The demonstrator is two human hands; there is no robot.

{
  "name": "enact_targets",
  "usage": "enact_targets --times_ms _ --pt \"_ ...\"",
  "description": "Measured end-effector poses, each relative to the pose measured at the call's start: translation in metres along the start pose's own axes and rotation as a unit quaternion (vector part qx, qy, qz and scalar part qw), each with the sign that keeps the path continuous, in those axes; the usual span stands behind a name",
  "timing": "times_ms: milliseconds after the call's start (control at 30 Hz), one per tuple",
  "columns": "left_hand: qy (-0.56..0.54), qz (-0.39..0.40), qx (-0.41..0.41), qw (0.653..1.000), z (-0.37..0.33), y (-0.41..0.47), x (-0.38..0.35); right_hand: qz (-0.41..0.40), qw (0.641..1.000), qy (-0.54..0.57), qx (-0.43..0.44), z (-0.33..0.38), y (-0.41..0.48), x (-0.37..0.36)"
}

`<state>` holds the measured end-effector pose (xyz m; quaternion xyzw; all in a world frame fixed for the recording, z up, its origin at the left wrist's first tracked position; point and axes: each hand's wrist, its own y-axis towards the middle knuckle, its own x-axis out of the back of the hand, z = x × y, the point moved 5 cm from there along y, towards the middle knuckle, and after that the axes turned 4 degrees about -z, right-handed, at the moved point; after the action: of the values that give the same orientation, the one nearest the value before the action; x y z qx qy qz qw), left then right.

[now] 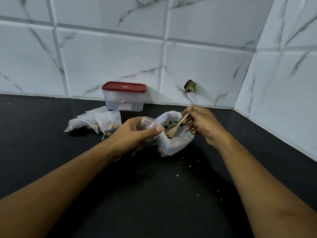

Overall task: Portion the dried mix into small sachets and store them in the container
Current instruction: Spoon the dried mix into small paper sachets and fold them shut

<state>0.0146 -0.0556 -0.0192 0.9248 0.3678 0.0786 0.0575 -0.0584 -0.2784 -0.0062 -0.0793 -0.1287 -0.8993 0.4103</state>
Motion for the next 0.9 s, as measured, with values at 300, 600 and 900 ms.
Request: enact_targets --times_ms 300,600,900 --pt "0.013 -0.009 0.009 1.0 0.004 0.003 0.003 0.057 0.997 -0.011 -0.054 -0.006 -0.003 -0.012" --pt "0.013 -0.014 0.003 1.0 0.006 0.004 0.003 0.003 0.996 0.008 -0.093 -0.01 -0.001 -0.004" --pt "0.004 -0.01 0.001 1.0 0.004 0.003 0.003 -0.014 0.993 0.033 -0.115 -0.009 -0.001 0.007"
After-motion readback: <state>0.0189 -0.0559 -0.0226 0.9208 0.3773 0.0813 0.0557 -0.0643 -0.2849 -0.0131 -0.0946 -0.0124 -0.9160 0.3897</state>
